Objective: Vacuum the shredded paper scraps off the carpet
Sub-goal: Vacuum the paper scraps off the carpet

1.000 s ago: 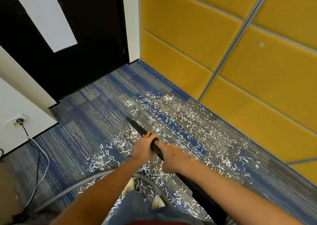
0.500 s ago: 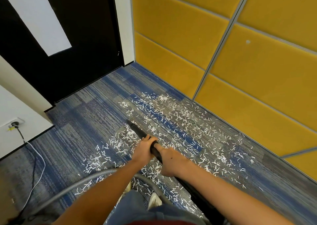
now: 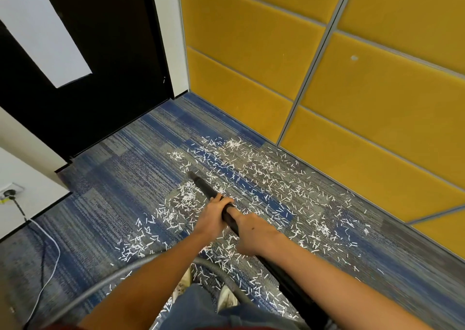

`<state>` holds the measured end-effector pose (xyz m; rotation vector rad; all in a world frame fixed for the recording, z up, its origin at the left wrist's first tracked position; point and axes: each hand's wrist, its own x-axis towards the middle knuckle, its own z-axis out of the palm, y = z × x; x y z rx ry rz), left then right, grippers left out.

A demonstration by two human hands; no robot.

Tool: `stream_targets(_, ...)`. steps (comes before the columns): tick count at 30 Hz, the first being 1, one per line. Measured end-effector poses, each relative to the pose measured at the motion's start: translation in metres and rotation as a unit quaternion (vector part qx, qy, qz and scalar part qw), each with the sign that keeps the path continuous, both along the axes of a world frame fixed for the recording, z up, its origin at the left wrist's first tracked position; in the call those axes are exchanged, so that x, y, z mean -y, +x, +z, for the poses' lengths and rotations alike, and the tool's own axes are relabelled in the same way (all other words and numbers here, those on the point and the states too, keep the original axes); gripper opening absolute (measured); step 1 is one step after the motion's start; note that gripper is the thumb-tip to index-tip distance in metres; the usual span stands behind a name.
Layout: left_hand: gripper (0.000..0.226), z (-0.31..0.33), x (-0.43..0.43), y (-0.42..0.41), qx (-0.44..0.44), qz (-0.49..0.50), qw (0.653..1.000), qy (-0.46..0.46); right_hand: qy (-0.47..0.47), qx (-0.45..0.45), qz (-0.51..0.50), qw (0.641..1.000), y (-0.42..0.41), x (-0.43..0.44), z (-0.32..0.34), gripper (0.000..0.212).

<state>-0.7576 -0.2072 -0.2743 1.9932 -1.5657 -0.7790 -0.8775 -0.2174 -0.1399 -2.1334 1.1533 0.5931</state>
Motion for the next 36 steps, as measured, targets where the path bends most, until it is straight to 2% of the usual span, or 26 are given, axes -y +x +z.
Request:
stream_targets(12, 0.032, -0.001, 0.018, 0.049, 0.019, 0.005, 1.0, 0.011, 0.023, 0.012, -0.001, 1.0, 0.047, 0.023, -0.004, 0.074)
stream_targets(18, 0.043, 0.001, 0.031, 0.052, 0.033, -0.017, 0.999, 0.04, 0.01, 0.004, -0.018, 1.0, 0.049, 0.03, -0.002, 0.078)
stream_targets(24, 0.034, 0.001, 0.045, 0.056, 0.027, -0.037, 0.999, 0.026, -0.001, -0.022, -0.046, 0.999, 0.054, 0.037, -0.001, 0.08)
stream_targets(28, 0.04, 0.001, 0.052, 0.06, 0.005, -0.043, 0.999, 0.03, -0.003, -0.024, -0.048, 0.999, 0.062, 0.04, 0.001, 0.081)
stream_targets(31, 0.049, 0.006, 0.055, 0.068, 0.022, -0.046, 0.998, 0.045, -0.007, -0.022, -0.048, 0.999, 0.07, 0.043, 0.0, 0.078)
stream_targets(36, 0.042, 0.003, 0.054, 0.081, -0.007, -0.04, 0.998, 0.04, -0.005, -0.014, -0.039, 0.999, 0.084, 0.043, -0.002, 0.077)
